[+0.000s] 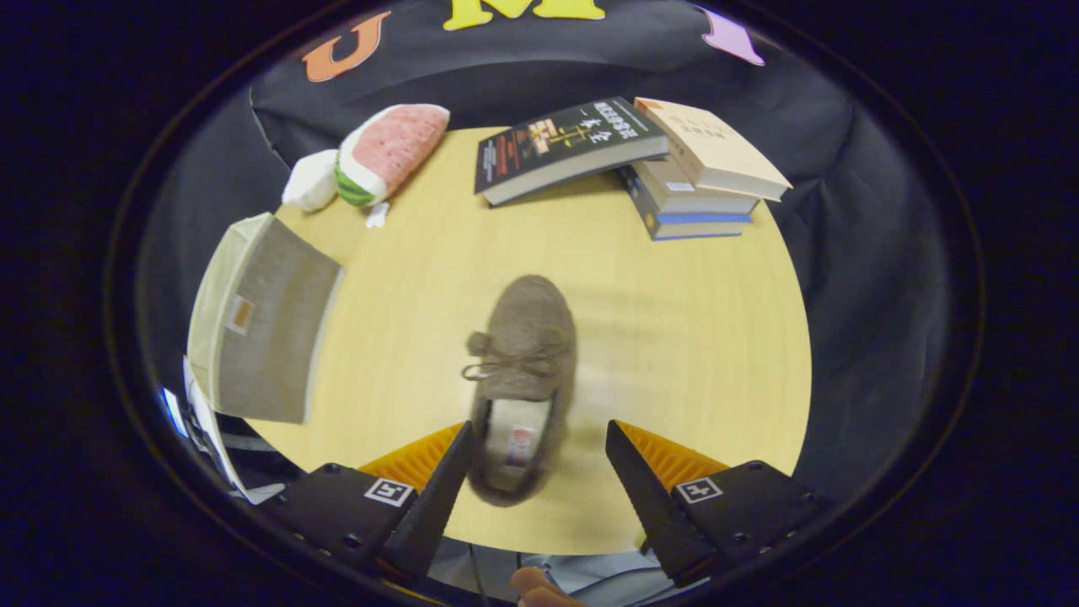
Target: Open the storage box then place both shoes into the box .Put the left shoe in first, then the right shoe, with the right side of both shoes facing outward in a uniform manner.
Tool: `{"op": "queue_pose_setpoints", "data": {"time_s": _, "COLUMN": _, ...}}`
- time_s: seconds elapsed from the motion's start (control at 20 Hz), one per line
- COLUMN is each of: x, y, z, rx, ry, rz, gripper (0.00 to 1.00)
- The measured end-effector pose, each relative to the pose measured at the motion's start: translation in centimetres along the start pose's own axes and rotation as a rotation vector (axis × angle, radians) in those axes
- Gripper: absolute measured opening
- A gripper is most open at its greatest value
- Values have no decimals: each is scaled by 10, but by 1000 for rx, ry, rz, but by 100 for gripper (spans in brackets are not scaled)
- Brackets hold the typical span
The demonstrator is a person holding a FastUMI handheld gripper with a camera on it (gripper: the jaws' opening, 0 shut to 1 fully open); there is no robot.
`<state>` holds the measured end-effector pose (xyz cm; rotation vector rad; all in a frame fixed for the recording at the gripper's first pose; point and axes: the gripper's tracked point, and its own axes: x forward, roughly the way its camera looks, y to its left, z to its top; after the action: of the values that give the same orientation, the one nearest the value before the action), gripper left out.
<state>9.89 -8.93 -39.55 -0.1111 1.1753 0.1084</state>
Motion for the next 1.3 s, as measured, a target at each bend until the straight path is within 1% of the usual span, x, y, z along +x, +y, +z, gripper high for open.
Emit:
{"op": "queue_pose_setpoints", "data": {"time_s": 0.15, "x": 29, "y": -13, "z": -7, "rx": 22, "ry": 41, "rz": -25, "gripper": 97}}
{"op": "queue_pose_setpoints", "data": {"time_s": 0.25, "x": 44, "y": -29, "z": -5, "rx": 44, "ry": 50, "rz": -87, "gripper": 97}}
{"op": "queue_pose_setpoints", "data": {"time_s": 0.3, "x": 50, "y": -31, "z": -5, "rx": 54, "ry": 53, "rz": -90, "gripper": 97}}
{"op": "queue_pose_setpoints", "data": {"time_s": 0.35, "x": 55, "y": -29, "z": -5, "rx": 62, "ry": 57, "rz": -80, "gripper": 94}}
{"op": "queue_pose_setpoints", "data": {"time_s": 0.4, "x": 62, "y": -23, "z": -4, "rx": 69, "ry": 63, "rz": -48, "gripper": 79}}
{"op": "queue_pose_setpoints", "data": {"time_s": 0.5, "x": 70, "y": -2, "z": -10, "rx": 90, "ry": 109, "rz": 54, "gripper": 50}}
{"op": "queue_pose_setpoints", "data": {"time_s": 0.55, "x": 70, "y": 2, "z": -4, "rx": 94, "ry": 92, "rz": 74, "gripper": 35}}
{"op": "queue_pose_setpoints", "data": {"time_s": 0.65, "x": 72, "y": 7, "z": -3, "rx": 72, "ry": 82, "rz": 74, "gripper": 16}}
{"op": "queue_pose_setpoints", "data": {"time_s": 0.7, "x": 71, "y": 6, "z": -4, "rx": 68, "ry": 68, "rz": 77, "gripper": 11}}
{"op": "queue_pose_setpoints", "data": {"time_s": 0.8, "x": 70, "y": 4, "z": -6, "rx": 111, "ry": 54, "rz": 97, "gripper": 9}}
{"op": "queue_pose_setpoints", "data": {"time_s": 0.85, "x": 69, "y": 3, "z": -7, "rx": 132, "ry": 62, "rz": 120, "gripper": 1}}
{"op": "queue_pose_setpoints", "data": {"time_s": 0.95, "x": 65, "y": -1, "z": -16, "rx": 189, "ry": 96, "rz": 146, "gripper": 1}}
{"op": "queue_pose_setpoints", "data": {"time_s": 1.05, "x": 56, "y": 2, "z": -20, "rx": 215, "ry": 114, "rz": 176, "gripper": 1}}
{"op": "queue_pose_setpoints", "data": {"time_s": 1.3, "x": 5, "y": 16, "z": -8, "rx": 225, "ry": 56, "rz": 215, "gripper": 1}}
